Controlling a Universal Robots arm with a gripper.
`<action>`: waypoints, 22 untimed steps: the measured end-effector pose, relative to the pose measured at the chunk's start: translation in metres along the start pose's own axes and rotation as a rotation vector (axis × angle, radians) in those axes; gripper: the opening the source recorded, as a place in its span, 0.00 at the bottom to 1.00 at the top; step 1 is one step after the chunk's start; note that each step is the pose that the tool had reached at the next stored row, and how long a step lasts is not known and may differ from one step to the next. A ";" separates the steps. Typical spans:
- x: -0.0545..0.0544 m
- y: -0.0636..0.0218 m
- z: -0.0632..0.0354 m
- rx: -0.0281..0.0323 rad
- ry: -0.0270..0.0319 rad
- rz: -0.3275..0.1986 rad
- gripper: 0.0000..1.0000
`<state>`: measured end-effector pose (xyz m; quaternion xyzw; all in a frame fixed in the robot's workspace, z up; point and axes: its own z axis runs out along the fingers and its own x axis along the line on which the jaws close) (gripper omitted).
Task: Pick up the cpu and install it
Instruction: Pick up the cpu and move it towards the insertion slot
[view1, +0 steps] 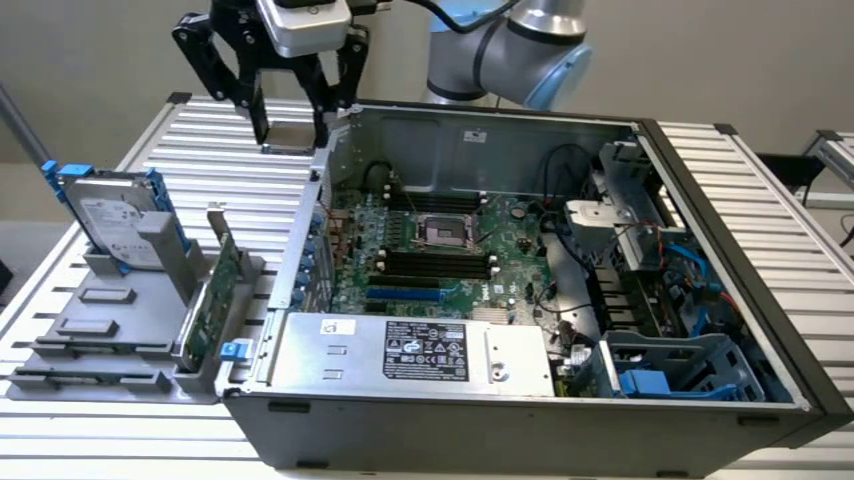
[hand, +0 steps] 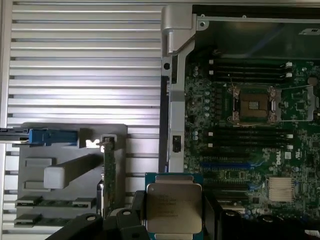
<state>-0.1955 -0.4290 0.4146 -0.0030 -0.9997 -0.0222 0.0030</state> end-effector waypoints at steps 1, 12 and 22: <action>-0.003 0.0016 0.0000 0.0000 0.0000 0.000 0.55; -0.038 0.0256 0.0017 -0.0001 -0.0001 0.000 0.55; -0.070 0.0521 0.0098 0.0000 0.0000 0.000 0.55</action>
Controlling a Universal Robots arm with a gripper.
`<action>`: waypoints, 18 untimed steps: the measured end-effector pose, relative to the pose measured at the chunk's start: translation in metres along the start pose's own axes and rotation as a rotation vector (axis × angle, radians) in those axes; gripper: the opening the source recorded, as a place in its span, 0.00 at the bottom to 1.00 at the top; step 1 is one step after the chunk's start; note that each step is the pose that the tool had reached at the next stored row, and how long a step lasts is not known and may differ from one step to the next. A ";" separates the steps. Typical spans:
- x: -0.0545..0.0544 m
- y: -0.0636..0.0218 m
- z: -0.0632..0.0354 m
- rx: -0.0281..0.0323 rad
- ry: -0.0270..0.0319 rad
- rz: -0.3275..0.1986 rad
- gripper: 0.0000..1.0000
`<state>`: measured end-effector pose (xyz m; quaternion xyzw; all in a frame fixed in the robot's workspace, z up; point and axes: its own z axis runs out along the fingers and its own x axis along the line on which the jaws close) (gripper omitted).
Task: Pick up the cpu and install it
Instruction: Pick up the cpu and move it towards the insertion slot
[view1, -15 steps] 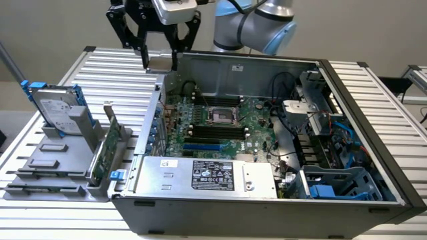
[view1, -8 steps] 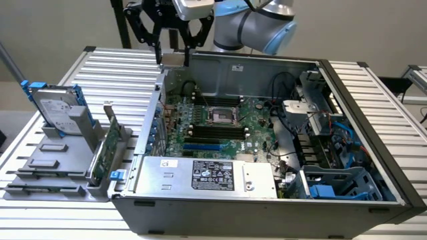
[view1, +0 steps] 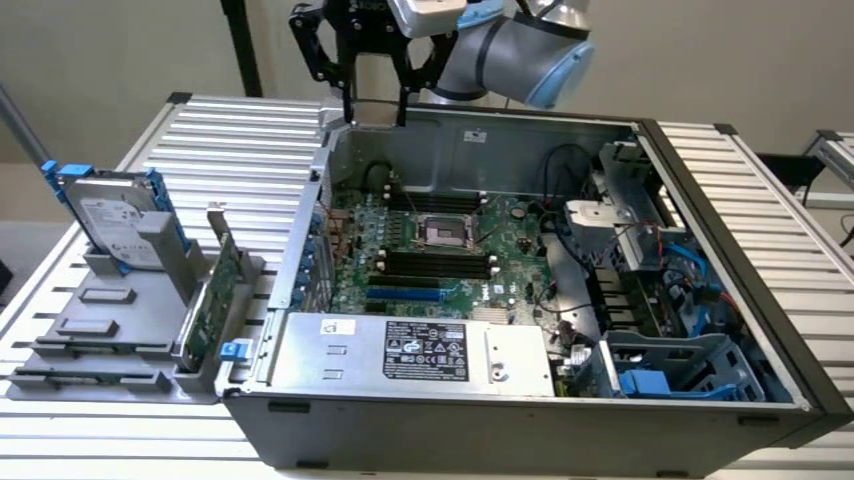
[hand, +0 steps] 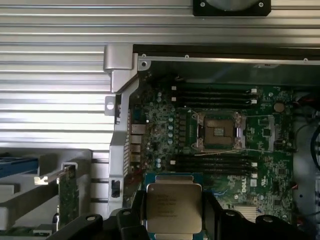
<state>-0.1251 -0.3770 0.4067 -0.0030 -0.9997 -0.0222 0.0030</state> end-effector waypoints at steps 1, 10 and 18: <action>-0.004 0.0023 0.0018 0.0000 -0.0001 0.000 0.55; -0.040 0.0210 0.0188 0.0000 0.0000 0.000 0.55; -0.068 0.0404 0.0340 0.0000 0.0000 0.000 0.55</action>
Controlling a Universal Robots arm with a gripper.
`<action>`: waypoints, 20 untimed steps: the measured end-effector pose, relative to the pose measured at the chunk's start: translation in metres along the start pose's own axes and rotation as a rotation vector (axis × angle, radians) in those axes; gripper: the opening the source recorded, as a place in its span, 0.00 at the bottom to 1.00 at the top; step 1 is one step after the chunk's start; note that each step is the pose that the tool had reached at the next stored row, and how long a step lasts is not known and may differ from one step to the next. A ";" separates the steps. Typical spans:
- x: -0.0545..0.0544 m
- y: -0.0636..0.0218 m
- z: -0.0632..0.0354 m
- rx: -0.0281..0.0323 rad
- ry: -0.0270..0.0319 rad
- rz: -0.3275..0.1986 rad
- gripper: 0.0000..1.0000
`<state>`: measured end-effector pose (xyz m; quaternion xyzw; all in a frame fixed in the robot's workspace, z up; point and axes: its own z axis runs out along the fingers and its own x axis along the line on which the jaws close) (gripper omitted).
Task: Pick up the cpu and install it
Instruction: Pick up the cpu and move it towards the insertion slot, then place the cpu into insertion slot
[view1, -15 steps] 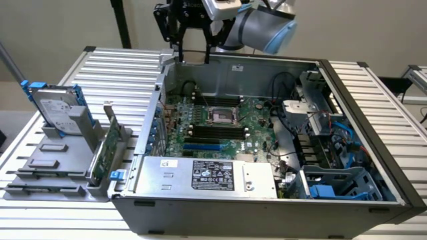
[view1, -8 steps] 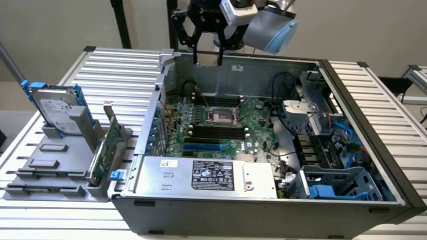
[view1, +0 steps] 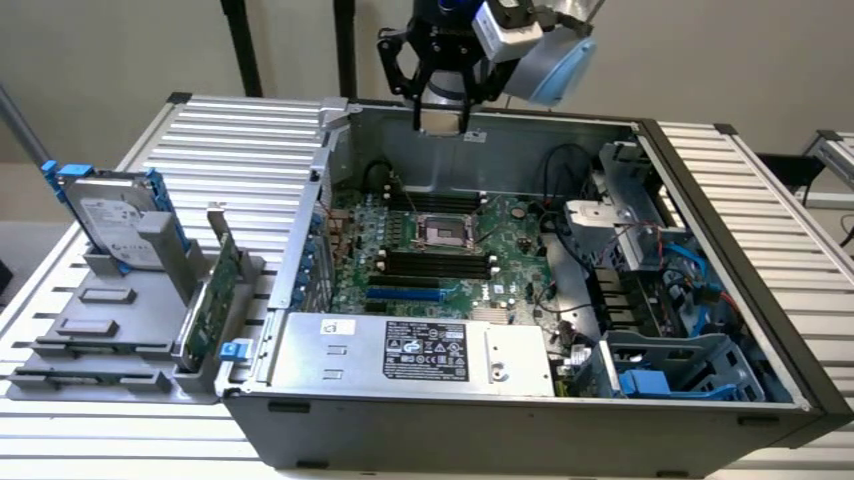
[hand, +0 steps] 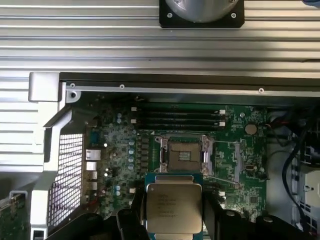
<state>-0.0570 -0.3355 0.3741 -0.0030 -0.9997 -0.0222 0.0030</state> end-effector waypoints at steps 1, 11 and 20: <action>-0.003 0.0021 0.0019 0.0000 0.0000 0.000 0.55; -0.023 0.0079 0.0181 0.0000 0.0000 0.000 0.55; -0.026 0.0089 0.0193 0.0003 0.0004 0.000 0.55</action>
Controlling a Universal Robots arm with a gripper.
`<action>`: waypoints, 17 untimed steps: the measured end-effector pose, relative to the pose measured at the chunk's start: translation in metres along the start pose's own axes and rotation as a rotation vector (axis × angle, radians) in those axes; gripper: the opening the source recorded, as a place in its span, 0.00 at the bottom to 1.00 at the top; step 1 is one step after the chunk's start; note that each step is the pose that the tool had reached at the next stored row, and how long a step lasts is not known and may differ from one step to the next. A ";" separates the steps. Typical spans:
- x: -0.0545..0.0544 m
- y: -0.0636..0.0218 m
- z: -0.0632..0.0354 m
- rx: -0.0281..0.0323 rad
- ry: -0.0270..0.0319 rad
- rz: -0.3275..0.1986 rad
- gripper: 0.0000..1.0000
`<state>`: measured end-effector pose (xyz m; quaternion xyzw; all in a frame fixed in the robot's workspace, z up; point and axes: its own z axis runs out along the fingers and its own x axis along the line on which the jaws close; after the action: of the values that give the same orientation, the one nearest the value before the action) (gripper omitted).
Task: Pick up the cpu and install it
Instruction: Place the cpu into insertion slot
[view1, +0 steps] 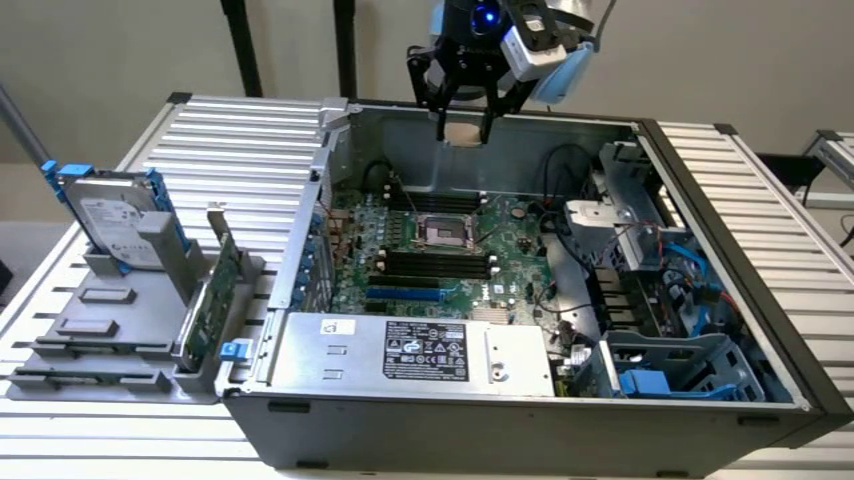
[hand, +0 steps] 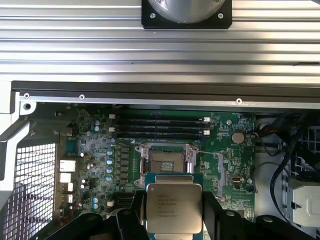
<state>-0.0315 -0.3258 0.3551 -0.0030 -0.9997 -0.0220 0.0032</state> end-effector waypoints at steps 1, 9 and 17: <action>0.000 0.0000 0.0000 0.0000 0.0000 0.000 0.55; 0.000 0.0000 0.0000 0.0000 0.0000 0.000 0.55; 0.000 0.0000 0.0000 0.0001 -0.0035 0.094 0.55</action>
<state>-0.0315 -0.3258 0.3550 -0.0500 -0.9985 -0.0218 0.0024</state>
